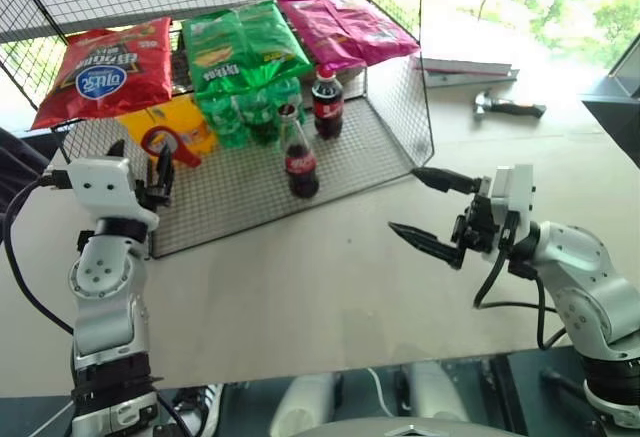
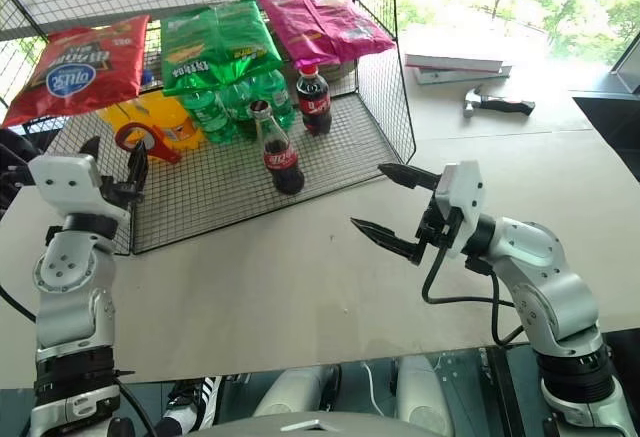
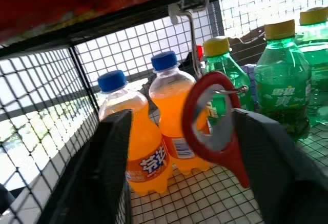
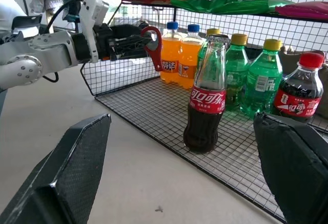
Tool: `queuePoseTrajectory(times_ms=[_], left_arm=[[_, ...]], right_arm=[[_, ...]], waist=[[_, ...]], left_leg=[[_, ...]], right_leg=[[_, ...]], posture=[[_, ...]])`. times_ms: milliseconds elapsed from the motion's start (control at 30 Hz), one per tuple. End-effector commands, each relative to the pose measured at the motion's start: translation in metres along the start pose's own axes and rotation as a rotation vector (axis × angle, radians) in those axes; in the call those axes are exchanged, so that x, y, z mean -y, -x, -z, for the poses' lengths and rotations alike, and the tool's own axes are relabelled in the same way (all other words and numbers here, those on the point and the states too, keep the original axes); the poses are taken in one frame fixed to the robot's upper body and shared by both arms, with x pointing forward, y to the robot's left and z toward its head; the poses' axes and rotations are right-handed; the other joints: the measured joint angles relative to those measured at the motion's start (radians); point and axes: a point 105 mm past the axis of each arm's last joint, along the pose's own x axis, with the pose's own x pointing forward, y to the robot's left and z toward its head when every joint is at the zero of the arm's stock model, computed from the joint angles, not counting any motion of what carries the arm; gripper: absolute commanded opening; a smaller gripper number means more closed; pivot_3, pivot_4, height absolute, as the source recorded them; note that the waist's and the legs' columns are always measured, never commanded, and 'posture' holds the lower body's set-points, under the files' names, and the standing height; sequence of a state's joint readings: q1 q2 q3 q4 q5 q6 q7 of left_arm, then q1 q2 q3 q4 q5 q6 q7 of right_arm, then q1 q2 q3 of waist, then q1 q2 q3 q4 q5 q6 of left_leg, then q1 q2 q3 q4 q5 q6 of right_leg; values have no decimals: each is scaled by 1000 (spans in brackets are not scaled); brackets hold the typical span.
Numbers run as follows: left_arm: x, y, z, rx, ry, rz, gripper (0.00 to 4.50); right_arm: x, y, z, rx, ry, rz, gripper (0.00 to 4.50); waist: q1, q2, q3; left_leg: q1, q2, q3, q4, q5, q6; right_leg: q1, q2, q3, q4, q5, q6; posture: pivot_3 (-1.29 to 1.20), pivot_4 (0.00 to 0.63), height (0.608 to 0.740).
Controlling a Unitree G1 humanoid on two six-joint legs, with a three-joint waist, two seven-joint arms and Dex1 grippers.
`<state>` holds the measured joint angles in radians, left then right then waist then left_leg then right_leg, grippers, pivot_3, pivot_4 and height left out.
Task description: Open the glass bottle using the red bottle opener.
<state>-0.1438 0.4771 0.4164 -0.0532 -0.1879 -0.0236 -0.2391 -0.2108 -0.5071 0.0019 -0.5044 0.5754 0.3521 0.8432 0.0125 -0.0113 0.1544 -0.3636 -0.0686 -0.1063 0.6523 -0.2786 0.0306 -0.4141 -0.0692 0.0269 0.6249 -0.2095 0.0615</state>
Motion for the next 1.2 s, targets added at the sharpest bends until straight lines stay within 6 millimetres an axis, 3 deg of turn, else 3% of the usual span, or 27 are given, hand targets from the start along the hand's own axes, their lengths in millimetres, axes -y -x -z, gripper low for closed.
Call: queuePoseTrajectory(times_ms=[33, 100, 633, 733, 967, 1000, 1200], left_arm=[[1, -4, -5, 23, -6, 13, 1006], [1, -4, -4, 22, -4, 13, 44], [6, 4, 1, 13, 45, 66, 44], [13, 5, -3, 23, 66, 114, 808], [6, 0, -1, 22, 9, 56, 4103], [6, 0, -2, 24, 6, 53, 4409], [-1, -4, -5, 42, -16, 20, 4409]], right_arm=[[0, -1, -11, 29, 40, -6, 4500], [0, -1, -11, 30, 41, -4, 4500], [2, -2, -9, 33, 47, 4, 4500], [2, -2, -8, 30, 49, 5, 4500], [4, -2, -7, 24, 52, 8, 4500], [4, -2, -7, 24, 53, 8, 4500], [4, -1, -6, 17, 53, 7, 4500]], waist=[[0, 0, 0], [0, 0, 0], [0, 0, 0], [0, 0, 0], [0, 0, 0], [0, 0, 0], [0, 0, 0]], left_leg=[[0, 0, 0, 0, 0, 0], [0, 0, 0, 0, 0, 0], [0, 0, 0, 0, 0, 0], [0, 0, 0, 0, 0, 0], [0, 0, 0, 0, 0, 0], [0, 0, -1, 0, 0, 0], [0, 0, -1, 0, 0, 0]], right_leg=[[0, 0, 0, 0, 0, 0], [0, -1, 0, 0, 0, 0], [0, -1, 0, 0, 0, 0], [0, -1, 0, 0, 0, 0], [0, -1, 0, 0, 0, 0], [0, -1, 0, 0, 0, 0], [0, -1, 0, 0, 0, 0]], posture=[[0, 150, 740], [0, 150, 740], [0, 150, 740], [0, 150, 740], [0, 150, 740], [0, 150, 740], [0, 150, 740]])
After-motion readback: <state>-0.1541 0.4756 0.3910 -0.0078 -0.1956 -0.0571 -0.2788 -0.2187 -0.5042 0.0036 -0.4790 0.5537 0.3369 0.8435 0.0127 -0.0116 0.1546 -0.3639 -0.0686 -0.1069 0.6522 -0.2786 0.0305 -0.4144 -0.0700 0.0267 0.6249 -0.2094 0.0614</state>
